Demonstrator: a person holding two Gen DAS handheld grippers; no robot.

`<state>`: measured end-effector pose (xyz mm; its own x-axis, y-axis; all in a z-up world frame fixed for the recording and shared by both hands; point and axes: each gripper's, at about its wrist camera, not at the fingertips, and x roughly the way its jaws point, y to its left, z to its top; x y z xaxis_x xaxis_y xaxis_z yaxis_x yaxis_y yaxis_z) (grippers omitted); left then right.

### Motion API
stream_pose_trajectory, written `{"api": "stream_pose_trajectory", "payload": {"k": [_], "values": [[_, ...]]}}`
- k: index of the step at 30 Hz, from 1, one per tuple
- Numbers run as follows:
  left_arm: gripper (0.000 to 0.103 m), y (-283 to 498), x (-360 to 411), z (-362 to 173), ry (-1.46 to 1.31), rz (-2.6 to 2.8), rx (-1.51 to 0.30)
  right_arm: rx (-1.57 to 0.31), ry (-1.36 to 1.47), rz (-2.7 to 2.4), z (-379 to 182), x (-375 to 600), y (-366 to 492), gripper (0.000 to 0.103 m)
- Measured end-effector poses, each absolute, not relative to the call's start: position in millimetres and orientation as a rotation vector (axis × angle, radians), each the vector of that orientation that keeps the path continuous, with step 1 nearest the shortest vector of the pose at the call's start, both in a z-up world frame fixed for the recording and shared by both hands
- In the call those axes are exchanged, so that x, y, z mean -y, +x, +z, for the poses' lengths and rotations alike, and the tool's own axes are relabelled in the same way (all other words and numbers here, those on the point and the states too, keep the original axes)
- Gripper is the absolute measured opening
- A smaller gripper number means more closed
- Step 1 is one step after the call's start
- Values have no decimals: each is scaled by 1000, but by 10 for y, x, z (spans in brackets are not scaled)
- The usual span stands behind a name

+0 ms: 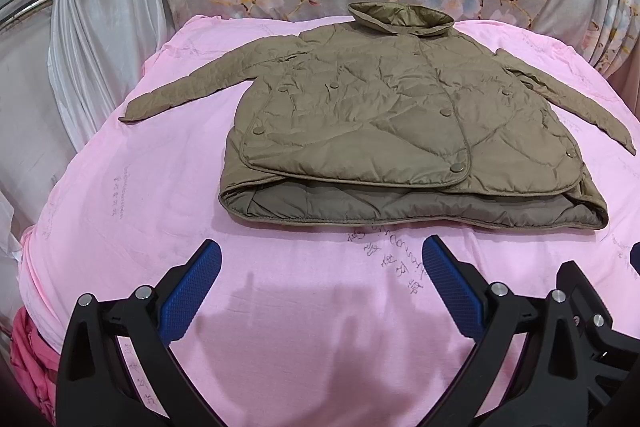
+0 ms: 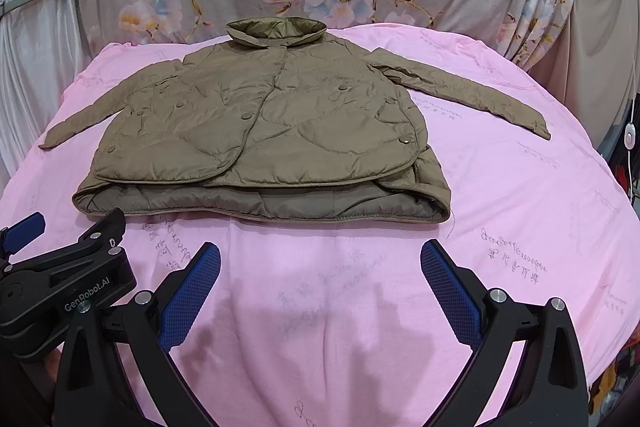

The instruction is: Fold large clothes

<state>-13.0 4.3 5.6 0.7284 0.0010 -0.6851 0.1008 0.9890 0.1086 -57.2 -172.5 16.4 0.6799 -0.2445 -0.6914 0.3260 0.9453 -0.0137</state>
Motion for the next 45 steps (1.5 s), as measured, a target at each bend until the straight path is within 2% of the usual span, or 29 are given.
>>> {"api": "stream_pose_trajectory", "payload": {"k": [19, 28, 37, 45], "values": [[98, -97, -28, 29, 147, -62, -757, -775, 151, -308, 98, 1821, -493, 98], [98, 169, -12, 149, 129, -45, -769, -777, 173, -331, 206, 2113, -288, 98], [98, 707, -37, 394, 116, -17, -740, -666, 313, -424, 384, 3292, 34, 98], [98, 1226, -159, 425, 52, 15, -745, -688, 487, -625, 209, 4854, 486, 98]]}}
